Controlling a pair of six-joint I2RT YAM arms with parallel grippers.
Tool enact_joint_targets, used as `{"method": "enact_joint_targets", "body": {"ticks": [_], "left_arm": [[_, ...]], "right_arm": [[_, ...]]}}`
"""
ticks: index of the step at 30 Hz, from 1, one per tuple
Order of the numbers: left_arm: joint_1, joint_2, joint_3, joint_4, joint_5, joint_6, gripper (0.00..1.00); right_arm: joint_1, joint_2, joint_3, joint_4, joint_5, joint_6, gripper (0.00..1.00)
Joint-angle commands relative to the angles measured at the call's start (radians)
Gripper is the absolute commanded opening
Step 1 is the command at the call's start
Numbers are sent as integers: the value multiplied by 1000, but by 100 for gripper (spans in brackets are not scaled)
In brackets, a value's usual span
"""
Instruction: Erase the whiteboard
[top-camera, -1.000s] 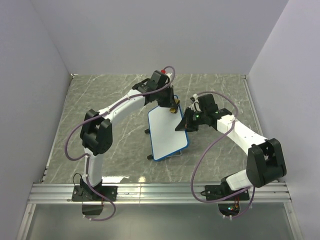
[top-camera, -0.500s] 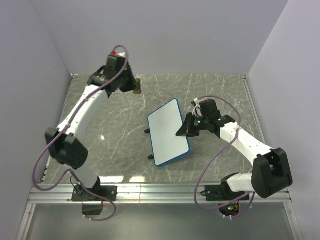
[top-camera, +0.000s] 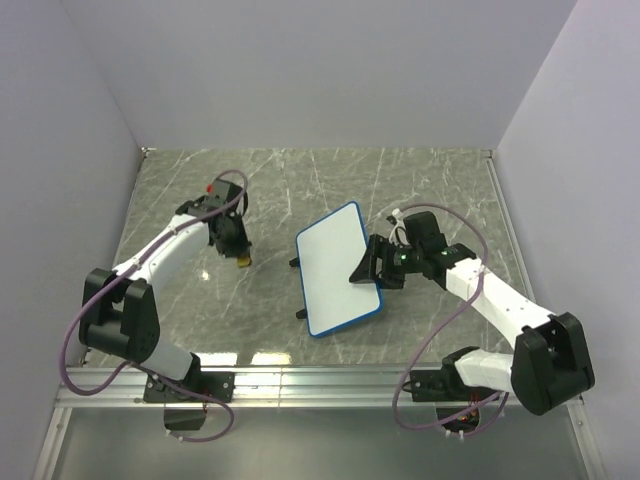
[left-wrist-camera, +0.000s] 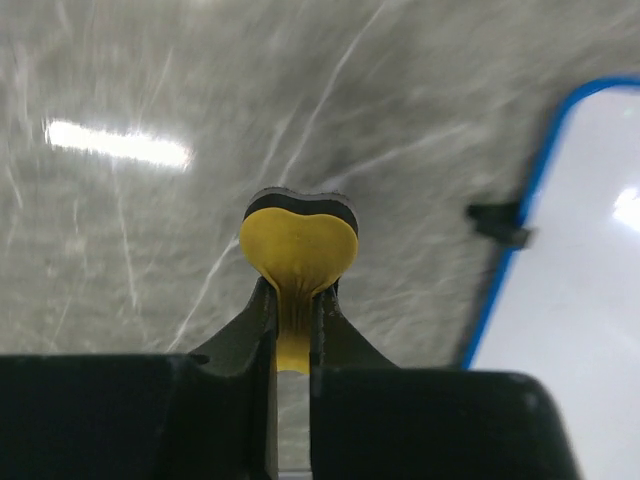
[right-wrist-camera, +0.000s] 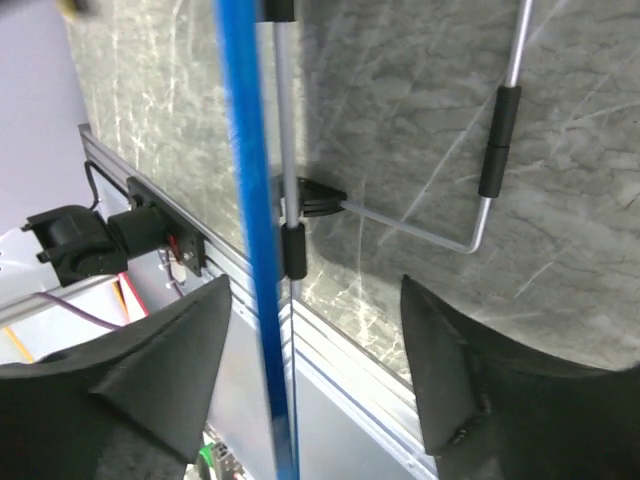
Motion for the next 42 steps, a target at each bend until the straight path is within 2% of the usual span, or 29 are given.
{"method": "enact_joint_targets", "body": {"ticks": [1, 3, 4, 6, 7, 12, 13, 14, 20, 23, 25, 27, 30, 37, 42], "left_arm": [[4, -73, -99, 31, -14, -31, 11], [4, -79, -134, 45, -15, -34, 17], [4, -79, -150, 48, -18, -34, 24], [2, -76, -193, 59, -20, -37, 32], [2, -74, -219, 62, -20, -39, 41], [2, -74, -283, 85, -9, -49, 71], [2, -74, -289, 87, -6, -51, 95], [2, -76, -298, 85, -3, -56, 99], [-1, -105, -254, 32, -3, -79, 99], [-12, -58, -204, -8, 8, -74, 99], [-64, -41, -168, -45, -61, -79, 99], [-78, -57, -162, -27, -40, -92, 99], [-91, -109, -144, -1, 37, -129, 99], [-188, -316, -13, 24, 34, -192, 99], [-199, -378, 163, -114, 22, -178, 99]], "right_arm": [[6, -65, 9, -12, 4, -15, 77], [6, -84, 26, -39, 17, -18, 84], [8, -105, 33, -52, 23, -26, 85], [9, -127, 59, -95, 49, -34, 90], [8, -153, 70, -110, 58, -44, 92], [6, -231, 136, -228, 145, -64, 97], [6, -261, 142, -242, 183, -67, 97], [6, -277, 147, -266, 205, -67, 98], [6, -410, 104, -309, 312, -49, 99], [6, -464, 78, -331, 333, -44, 99], [6, -498, 67, -342, 334, -40, 99], [5, -519, 58, -359, 334, -38, 99], [6, -568, 56, -379, 339, -34, 99], [6, -726, 81, -294, 253, 11, 99], [6, -750, 148, -267, 205, 28, 99]]}}
